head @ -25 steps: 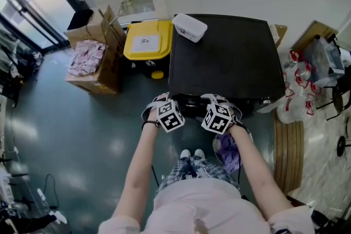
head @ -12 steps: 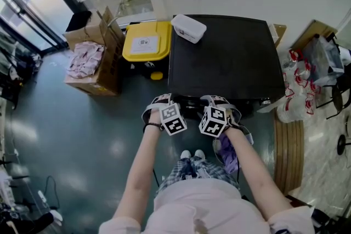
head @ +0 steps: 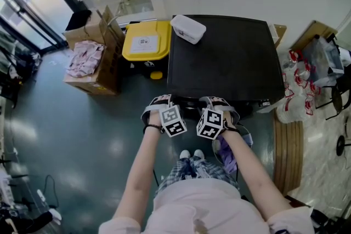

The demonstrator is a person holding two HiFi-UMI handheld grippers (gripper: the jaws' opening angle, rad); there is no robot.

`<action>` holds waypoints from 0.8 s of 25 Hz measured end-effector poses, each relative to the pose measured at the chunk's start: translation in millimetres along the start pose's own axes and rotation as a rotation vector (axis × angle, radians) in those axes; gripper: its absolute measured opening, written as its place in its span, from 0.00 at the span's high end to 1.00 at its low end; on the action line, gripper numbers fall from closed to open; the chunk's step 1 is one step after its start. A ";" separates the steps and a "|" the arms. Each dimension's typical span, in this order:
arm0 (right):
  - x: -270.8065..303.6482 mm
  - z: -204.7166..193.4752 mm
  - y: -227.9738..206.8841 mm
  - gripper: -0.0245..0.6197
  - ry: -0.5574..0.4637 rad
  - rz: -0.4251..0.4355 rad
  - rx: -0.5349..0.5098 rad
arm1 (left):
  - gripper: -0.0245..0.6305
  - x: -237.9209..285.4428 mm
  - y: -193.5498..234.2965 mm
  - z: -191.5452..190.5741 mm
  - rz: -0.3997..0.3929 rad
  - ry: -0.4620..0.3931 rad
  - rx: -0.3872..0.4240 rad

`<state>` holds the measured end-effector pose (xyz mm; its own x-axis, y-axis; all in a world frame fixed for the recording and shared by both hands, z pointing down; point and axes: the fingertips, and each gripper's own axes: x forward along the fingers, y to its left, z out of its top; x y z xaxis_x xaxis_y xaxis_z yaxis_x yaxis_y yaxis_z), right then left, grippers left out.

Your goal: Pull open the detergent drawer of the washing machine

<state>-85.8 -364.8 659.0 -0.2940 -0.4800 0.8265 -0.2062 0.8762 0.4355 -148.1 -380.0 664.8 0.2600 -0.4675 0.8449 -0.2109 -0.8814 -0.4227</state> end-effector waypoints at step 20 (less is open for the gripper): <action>-11.4 3.9 19.5 0.87 -0.013 0.074 0.022 | 0.85 -10.5 -17.9 -3.1 -0.038 -0.006 0.063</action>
<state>-90.1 -342.4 656.7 -0.3217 -0.4144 0.8513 -0.2038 0.9083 0.3652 -150.0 -359.1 664.6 0.2720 -0.4339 0.8589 -0.1410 -0.9009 -0.4104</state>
